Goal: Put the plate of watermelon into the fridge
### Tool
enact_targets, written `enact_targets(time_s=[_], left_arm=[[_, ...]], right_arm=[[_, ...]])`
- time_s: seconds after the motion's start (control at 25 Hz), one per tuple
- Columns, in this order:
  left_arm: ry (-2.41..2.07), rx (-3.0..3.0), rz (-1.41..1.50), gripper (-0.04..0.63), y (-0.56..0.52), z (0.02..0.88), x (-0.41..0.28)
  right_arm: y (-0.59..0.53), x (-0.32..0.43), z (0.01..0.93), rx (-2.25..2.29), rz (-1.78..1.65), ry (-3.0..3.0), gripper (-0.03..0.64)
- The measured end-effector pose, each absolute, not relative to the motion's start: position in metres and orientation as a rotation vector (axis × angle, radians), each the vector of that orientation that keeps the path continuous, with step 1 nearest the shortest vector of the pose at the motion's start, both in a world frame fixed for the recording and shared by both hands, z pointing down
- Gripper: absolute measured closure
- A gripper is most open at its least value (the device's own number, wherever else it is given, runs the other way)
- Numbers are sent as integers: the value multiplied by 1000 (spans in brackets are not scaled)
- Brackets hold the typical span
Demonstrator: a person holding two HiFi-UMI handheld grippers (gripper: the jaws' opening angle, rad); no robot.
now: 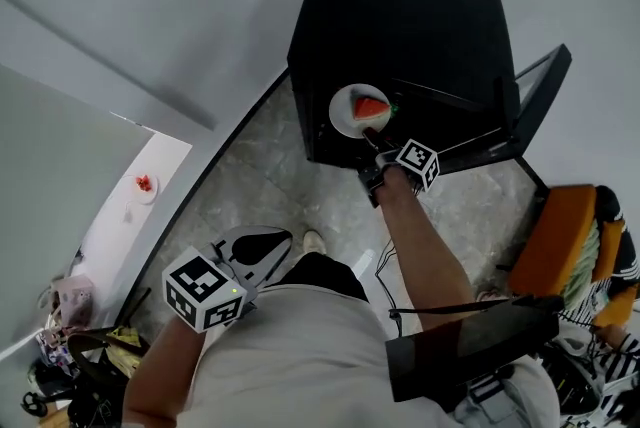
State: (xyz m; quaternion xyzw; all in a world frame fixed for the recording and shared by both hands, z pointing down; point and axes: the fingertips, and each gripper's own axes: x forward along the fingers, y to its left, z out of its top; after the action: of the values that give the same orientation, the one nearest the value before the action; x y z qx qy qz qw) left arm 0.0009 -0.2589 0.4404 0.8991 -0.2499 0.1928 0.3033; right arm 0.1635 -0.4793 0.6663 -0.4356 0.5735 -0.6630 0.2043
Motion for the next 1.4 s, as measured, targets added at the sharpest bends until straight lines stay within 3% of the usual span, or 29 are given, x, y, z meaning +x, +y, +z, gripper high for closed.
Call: enact_targets(time_s=[0.96,1.4], left_arm=[[-767,2302,526,583,-279,463,-34],[-783,2286,524,583,-278,464,-38]], right_arm=[[-570,159,721,-1459,-1795,1769,589],[-576,165,728,-1828,-1659,2203,503]])
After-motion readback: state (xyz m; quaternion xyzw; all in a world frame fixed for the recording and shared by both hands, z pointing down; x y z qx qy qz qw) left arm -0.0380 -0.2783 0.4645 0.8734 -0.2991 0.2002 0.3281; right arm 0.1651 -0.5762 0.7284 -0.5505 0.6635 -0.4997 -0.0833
